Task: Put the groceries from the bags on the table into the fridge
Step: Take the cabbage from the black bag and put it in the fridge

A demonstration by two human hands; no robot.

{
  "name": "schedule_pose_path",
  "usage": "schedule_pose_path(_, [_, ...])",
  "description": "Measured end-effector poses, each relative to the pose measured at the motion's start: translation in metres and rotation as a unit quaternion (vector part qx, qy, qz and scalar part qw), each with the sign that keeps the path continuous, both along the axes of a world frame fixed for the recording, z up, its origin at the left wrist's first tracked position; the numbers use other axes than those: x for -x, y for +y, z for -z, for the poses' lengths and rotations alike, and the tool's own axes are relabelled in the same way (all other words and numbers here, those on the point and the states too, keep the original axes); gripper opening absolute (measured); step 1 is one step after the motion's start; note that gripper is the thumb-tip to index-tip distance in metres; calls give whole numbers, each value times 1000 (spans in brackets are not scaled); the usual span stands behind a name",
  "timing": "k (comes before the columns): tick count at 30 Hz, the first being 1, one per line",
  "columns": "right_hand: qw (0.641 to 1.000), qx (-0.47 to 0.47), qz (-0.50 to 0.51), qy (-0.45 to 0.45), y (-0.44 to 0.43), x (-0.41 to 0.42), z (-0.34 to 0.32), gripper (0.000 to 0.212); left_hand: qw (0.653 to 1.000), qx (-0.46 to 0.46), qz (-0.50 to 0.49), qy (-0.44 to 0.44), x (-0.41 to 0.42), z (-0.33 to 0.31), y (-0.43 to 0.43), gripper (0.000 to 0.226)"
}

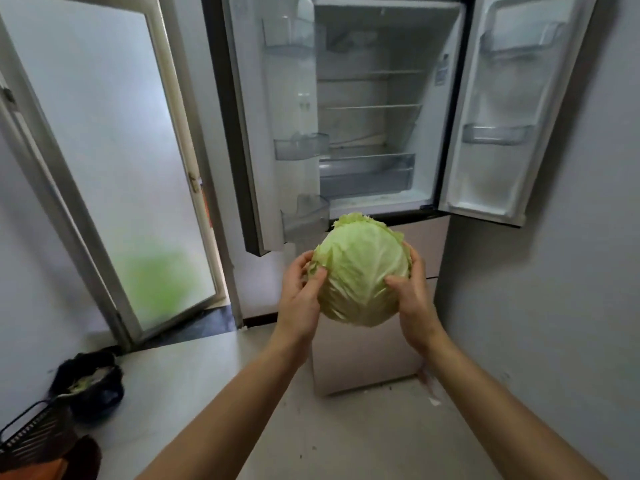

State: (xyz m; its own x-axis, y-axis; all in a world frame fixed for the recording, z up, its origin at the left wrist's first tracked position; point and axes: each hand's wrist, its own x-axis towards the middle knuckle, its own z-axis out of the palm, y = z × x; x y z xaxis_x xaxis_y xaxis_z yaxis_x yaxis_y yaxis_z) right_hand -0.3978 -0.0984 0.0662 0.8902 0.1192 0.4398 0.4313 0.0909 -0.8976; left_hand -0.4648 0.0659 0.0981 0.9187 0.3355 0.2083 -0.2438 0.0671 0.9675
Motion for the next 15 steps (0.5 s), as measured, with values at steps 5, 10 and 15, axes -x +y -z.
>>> schedule_pose_path(5, [1000, -8, 9, -9, -17, -85, -5, 73, 1000, 16, 19, -6, -91, -11, -18, 32])
schedule_pose_path(10, [999, 17, 25, -28, -17, -190, -8, 87, 999, 27, 25, -22, -206, -3, -12, 31])
schedule_pose_path(15, [998, 36, 44, -32, -8, -301, -34, 83, 998, 44, 46, -28, -333, -20, -3, 35])
